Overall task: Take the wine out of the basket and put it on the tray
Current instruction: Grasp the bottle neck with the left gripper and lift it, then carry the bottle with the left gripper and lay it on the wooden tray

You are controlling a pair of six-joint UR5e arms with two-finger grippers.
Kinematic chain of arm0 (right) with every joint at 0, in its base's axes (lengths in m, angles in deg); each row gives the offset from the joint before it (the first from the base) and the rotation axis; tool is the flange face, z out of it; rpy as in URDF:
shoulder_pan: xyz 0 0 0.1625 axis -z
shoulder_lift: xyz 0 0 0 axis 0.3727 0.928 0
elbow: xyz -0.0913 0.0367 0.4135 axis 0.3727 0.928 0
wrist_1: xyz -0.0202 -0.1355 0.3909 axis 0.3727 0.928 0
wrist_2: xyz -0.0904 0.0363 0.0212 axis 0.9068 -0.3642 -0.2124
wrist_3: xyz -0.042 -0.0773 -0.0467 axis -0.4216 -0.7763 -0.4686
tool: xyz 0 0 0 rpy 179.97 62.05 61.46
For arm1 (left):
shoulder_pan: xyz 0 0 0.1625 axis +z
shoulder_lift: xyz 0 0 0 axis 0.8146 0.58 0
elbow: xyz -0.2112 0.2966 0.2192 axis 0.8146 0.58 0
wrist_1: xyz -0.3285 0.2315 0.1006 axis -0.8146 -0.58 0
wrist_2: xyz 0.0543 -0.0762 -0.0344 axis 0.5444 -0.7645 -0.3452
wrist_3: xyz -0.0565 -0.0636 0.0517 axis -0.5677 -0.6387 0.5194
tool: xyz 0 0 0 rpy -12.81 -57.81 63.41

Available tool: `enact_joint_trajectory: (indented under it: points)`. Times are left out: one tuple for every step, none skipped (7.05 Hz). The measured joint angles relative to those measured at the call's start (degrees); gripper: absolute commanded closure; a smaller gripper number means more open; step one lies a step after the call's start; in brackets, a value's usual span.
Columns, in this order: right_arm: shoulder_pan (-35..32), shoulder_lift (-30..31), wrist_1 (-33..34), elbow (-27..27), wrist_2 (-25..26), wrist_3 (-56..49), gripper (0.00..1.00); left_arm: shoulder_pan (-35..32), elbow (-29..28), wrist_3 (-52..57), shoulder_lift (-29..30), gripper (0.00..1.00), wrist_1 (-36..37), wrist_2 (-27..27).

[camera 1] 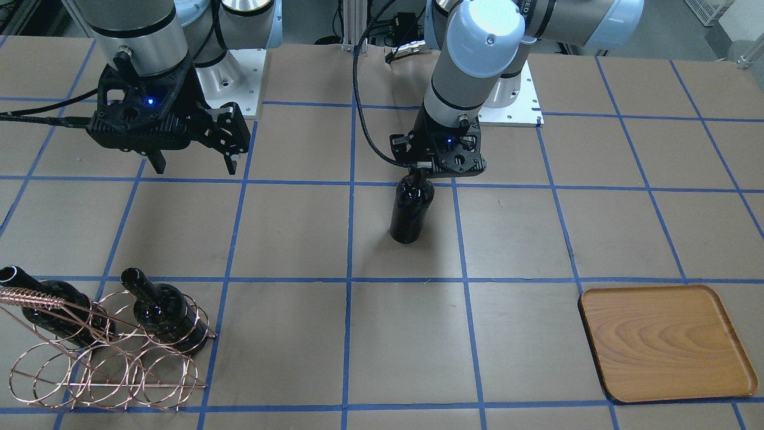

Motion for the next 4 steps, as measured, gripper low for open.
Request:
enact_joint_trajectory:
  points:
    - [0.0,0.0,-0.1,0.0,0.0,-0.1,0.00,1.0,-0.7,1.3,-0.2,1.00,0.0,0.5]
    - [-0.1,-0.1,-0.1,-0.2,0.0,-0.3,0.00,3.2,-2.0,5.4,-0.2,1.00,-0.1,2.7]
    - [-0.1,-0.1,0.0,-0.5,0.2,-0.5,0.00,5.9,-3.3,10.9,0.0,1.00,-0.2,5.5]
    - [-0.1,-0.1,0.0,-0.7,0.4,-0.6,0.00,9.0,-4.9,14.7,0.5,1.00,-0.2,6.8]
